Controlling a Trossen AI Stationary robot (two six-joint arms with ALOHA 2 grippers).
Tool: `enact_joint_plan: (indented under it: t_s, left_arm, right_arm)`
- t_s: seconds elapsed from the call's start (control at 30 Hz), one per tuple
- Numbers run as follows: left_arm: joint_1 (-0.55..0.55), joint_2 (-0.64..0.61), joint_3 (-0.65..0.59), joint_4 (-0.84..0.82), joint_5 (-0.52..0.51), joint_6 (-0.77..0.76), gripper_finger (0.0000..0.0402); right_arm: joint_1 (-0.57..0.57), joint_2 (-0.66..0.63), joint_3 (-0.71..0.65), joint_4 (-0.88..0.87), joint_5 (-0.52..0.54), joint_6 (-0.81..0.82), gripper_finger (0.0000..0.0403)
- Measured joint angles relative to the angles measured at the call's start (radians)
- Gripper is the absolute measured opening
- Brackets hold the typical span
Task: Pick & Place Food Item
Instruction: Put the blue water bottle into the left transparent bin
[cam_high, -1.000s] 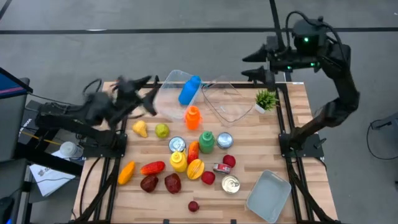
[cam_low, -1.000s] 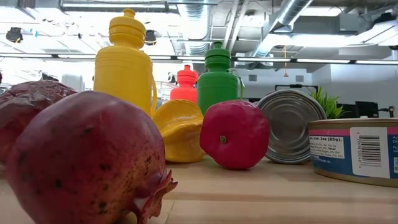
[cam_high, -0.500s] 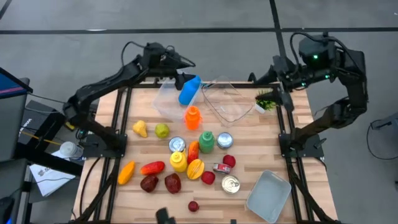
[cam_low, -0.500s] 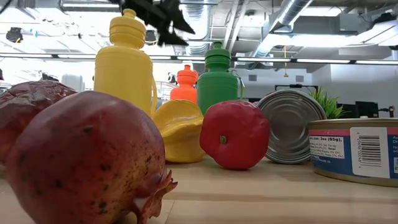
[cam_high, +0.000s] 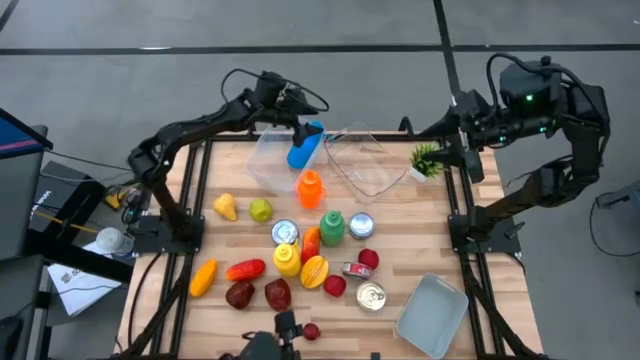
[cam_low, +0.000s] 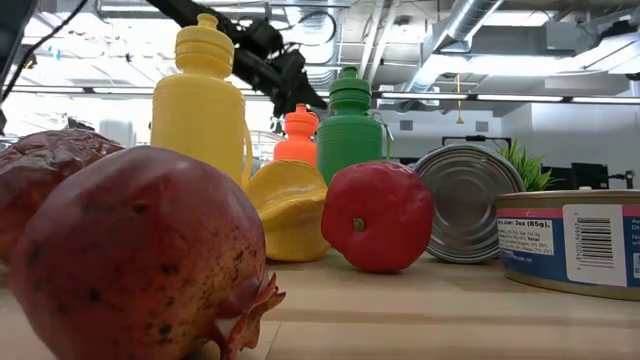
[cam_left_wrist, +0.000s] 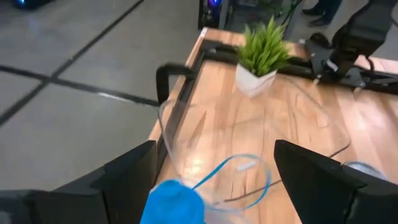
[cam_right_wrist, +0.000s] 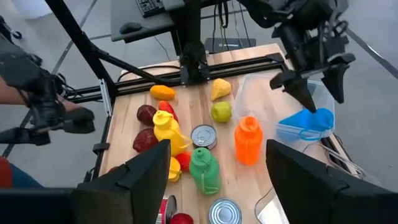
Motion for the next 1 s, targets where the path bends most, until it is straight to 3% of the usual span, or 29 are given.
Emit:
enact_joint_plan:
  t_s: [0.17, 0.63, 1.0]
  left_arm:
    - [0.017, 0.053, 0.000, 0.018, 0.003, -0.001, 0.0308]
    - [0.019, 0.070, 0.000, -0.010, -0.024, 0.066, 0.0268]
    - [0.019, 0.084, 0.000, -0.027, -0.032, 0.074, 0.0260]
  right_arm:
    - [0.007, 0.001, 0.000, 0.001, 0.000, 0.000, 0.0254]
    - [0.007, 0.001, 0.000, 0.004, 0.000, -0.012, 0.0254]
    - [0.007, 0.002, 0.000, 0.005, 0.000, -0.012, 0.0254]
